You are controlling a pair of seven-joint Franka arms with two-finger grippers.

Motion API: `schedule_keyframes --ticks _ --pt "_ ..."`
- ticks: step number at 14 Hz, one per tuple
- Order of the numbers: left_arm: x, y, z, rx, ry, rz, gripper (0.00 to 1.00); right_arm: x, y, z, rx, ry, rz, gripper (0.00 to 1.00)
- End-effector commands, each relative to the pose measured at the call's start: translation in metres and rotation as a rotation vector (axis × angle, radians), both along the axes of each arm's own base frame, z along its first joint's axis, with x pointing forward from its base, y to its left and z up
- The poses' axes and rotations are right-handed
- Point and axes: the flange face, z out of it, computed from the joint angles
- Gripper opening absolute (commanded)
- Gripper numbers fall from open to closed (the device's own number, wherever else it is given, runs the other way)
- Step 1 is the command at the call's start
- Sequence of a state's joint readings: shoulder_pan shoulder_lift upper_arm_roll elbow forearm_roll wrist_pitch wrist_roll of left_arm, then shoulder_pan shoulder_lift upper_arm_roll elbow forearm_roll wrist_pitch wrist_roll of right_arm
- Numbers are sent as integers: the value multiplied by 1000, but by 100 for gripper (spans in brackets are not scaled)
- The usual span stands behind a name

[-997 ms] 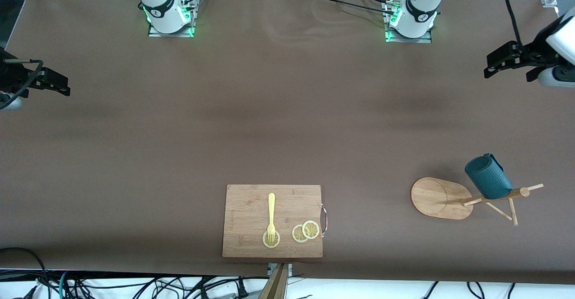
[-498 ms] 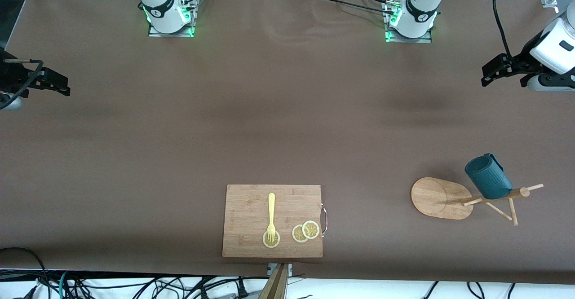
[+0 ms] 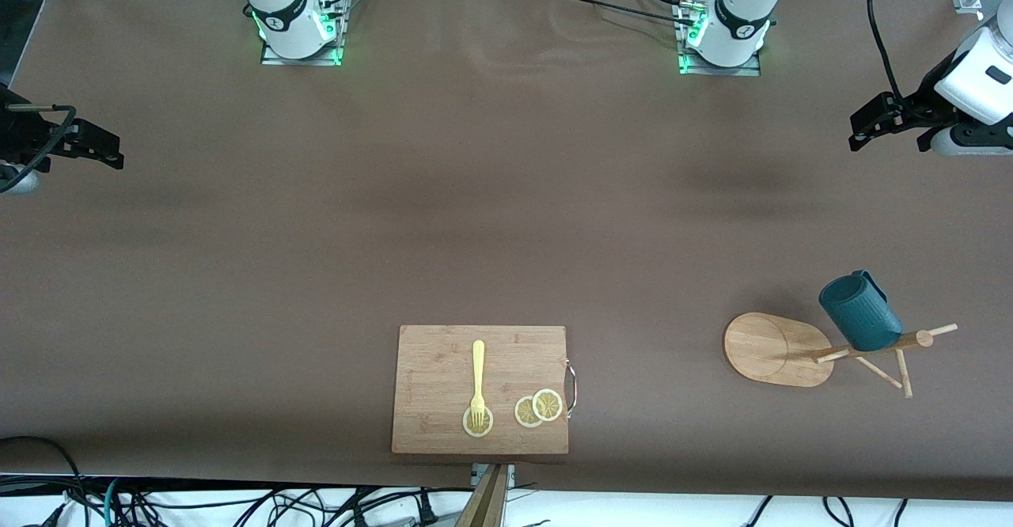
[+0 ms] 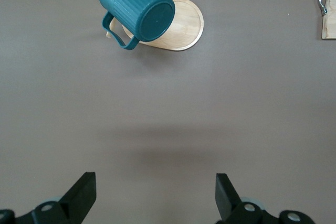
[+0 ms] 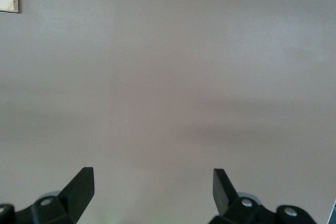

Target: Pass cup and hang on rack

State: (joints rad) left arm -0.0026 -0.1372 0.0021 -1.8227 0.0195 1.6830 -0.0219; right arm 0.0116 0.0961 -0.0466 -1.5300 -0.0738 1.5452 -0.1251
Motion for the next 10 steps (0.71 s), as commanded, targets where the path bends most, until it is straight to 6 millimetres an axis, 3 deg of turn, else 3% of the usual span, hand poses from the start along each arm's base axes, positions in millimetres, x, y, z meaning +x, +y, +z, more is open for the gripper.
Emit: schedule_keyframes --ticks 1,10 --pt "-8 4 9 14 7 4 100 -3 -2 7 -4 -1 12 100" --pt "-7 7 18 12 -4 8 100 -3 -2 7 -4 -1 12 100"
